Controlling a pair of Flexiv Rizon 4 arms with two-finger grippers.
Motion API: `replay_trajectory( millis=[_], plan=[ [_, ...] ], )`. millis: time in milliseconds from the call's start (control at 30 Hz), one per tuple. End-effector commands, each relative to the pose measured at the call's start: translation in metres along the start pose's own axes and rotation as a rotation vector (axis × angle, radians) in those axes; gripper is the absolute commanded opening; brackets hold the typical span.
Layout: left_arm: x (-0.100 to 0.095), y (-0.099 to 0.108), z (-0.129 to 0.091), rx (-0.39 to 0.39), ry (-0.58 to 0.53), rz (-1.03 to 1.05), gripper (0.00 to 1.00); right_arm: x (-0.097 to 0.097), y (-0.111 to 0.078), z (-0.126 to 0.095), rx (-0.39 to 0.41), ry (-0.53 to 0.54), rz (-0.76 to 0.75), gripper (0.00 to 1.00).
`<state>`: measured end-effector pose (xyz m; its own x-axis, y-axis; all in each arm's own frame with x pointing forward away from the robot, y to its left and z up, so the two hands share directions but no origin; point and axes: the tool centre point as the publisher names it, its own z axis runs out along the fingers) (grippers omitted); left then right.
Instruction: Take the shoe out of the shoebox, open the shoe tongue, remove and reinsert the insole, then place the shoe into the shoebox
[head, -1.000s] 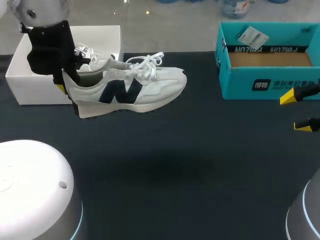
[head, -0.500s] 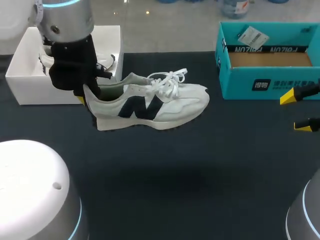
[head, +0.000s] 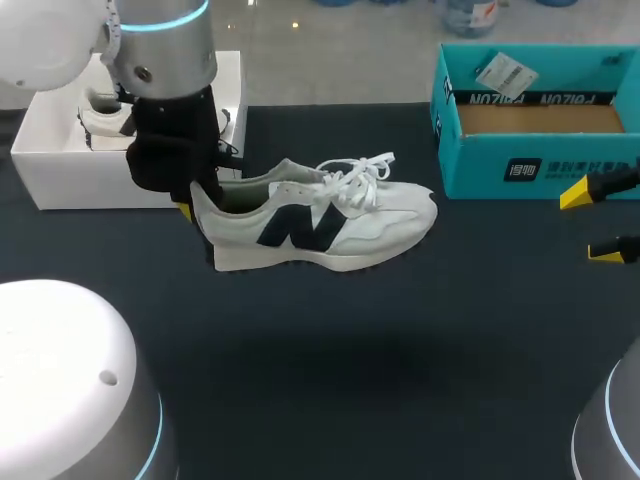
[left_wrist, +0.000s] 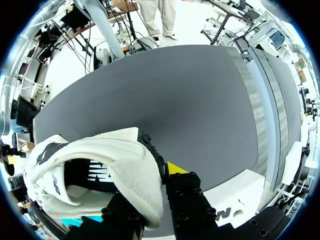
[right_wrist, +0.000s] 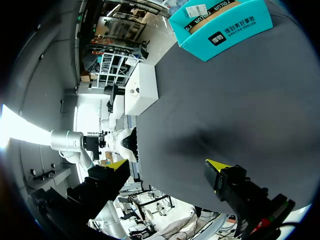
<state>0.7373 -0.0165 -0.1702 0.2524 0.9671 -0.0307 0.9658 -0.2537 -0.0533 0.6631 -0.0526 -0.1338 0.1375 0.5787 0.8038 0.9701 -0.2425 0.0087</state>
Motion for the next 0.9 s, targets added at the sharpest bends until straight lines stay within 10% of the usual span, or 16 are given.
replay_trajectory(
  millis=[33, 400, 900],
  plan=[
    [-0.001, 0.002, -0.002, 0.003, 0.001, 0.0, 0.0, 0.0, -0.002, 0.0, -0.003, -0.002, 0.001, 1.0],
    [-0.001, 0.002, -0.002, 0.003, 0.001, 0.0, 0.0, 0.0, -0.002, 0.0, -0.003, -0.002, 0.001, 1.0],
    [-0.01, 0.02, 0.072, -0.046, 0.01, 0.004, 0.0, 0.0, -0.002, 0.0, -0.003, -0.002, 0.001, 1.0]
  ],
)
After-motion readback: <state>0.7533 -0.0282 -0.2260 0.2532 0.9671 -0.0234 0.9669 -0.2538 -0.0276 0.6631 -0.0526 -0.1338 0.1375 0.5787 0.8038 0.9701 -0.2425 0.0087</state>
